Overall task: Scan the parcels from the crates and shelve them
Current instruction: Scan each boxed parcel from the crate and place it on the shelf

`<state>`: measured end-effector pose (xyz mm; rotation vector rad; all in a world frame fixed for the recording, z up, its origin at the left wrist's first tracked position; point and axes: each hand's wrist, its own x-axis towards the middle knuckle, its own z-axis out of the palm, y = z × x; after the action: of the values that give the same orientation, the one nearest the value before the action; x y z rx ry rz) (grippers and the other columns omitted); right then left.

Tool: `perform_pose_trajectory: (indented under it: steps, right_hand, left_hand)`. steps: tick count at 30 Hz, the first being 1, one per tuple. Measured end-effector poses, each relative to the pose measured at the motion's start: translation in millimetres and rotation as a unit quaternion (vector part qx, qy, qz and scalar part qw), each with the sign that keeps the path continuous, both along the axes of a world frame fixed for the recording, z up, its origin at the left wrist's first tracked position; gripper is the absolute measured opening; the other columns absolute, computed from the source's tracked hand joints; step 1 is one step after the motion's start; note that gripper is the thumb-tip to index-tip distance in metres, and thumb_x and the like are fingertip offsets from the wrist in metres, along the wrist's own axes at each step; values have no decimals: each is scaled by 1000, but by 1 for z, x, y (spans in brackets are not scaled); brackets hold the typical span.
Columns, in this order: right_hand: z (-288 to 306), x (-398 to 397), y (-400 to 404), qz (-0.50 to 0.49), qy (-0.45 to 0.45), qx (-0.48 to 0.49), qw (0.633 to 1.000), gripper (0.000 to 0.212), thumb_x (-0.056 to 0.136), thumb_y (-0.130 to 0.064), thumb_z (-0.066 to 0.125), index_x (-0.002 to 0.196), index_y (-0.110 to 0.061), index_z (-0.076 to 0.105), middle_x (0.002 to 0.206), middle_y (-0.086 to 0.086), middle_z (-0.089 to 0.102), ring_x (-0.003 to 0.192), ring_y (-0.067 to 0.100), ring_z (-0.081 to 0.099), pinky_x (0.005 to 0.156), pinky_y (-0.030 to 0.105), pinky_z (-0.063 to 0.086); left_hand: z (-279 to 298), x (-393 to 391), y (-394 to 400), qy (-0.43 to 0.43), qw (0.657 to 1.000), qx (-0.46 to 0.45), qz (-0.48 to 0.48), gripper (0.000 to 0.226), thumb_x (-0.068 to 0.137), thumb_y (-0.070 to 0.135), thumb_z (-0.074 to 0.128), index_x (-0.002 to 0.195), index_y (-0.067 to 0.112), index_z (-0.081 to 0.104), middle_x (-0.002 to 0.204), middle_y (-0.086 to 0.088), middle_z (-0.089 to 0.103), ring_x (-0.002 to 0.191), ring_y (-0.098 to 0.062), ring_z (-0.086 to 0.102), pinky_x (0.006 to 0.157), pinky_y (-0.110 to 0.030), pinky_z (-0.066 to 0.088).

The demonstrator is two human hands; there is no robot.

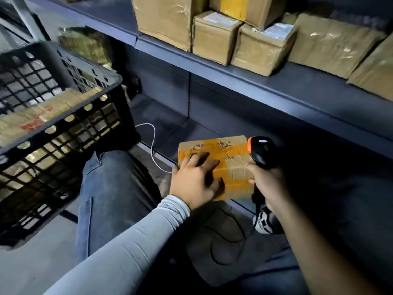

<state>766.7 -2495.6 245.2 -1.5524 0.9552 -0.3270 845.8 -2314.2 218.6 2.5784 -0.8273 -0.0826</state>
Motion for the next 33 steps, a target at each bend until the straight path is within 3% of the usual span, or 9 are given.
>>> perform_pose_trajectory:
  steps: [8,11,13,16,19,20,24,29,33]
  right_hand:
    - [-42,1,-16,-91,22,2,996,22,79,-24,89,91,-25,71,93,-6,73,92,20,73,92,50,61]
    - [-70,-2,-40,-120,2,26,992,69,45,-48,92,106,-20,75,103,-2,77,95,23,75,91,49,61]
    - [-64,-4,-41,-115,-11,53,992,63,45,-41,90,102,-21,74,106,3,78,95,25,75,89,46,61]
    - [-40,-7,-25,-107,11,67,992,19,82,-1,78,85,-17,69,94,8,75,78,21,72,73,36,60]
    - [-47,-9,-27,-92,48,45,994,18,87,4,73,83,-13,68,89,8,72,74,18,70,73,36,58]
    - [-50,-10,-29,-84,59,44,994,13,86,1,74,84,-10,68,91,10,73,76,19,71,74,37,57]
    - [-55,-12,-42,-54,100,61,992,16,73,-12,77,85,-3,71,97,17,77,88,29,74,88,46,60]
    - [-38,-15,-46,-12,86,85,993,16,84,-5,68,94,-16,74,101,14,76,89,26,71,90,47,60]
    - [-32,-18,-49,-2,66,111,992,14,83,-31,69,94,-23,73,97,9,73,88,27,67,78,39,52]
  left_hand:
    - [-44,3,-14,-76,994,-50,-67,46,94,50,61,138,35,63,147,-6,50,138,-32,46,99,-59,50]
    - [-33,-3,-16,30,976,-217,1,49,89,46,71,135,31,65,154,-8,40,146,-26,38,120,-42,37]
    - [-32,6,-16,167,929,-316,98,60,86,43,78,142,35,58,159,-8,36,152,-21,30,125,-37,26]
    - [-33,34,-7,383,795,-418,217,85,72,54,82,148,51,43,154,-4,52,140,-24,52,120,-48,37]
    - [-12,42,-1,533,673,-456,235,53,96,54,58,140,23,55,112,-6,77,96,-18,75,88,-35,54]
    - [-11,46,0,548,665,-448,239,55,99,58,53,139,20,57,101,-7,77,86,-19,76,79,-35,53]
    - [-17,57,6,587,642,-418,260,83,88,82,46,153,30,44,128,-12,63,111,-34,63,75,-49,51]
    - [-16,60,7,595,649,-404,247,48,93,80,40,105,41,64,122,-11,61,117,-33,56,93,-62,42]
    - [-16,62,8,598,631,-426,249,42,95,73,44,108,39,66,131,-15,63,126,-37,56,105,-69,38]
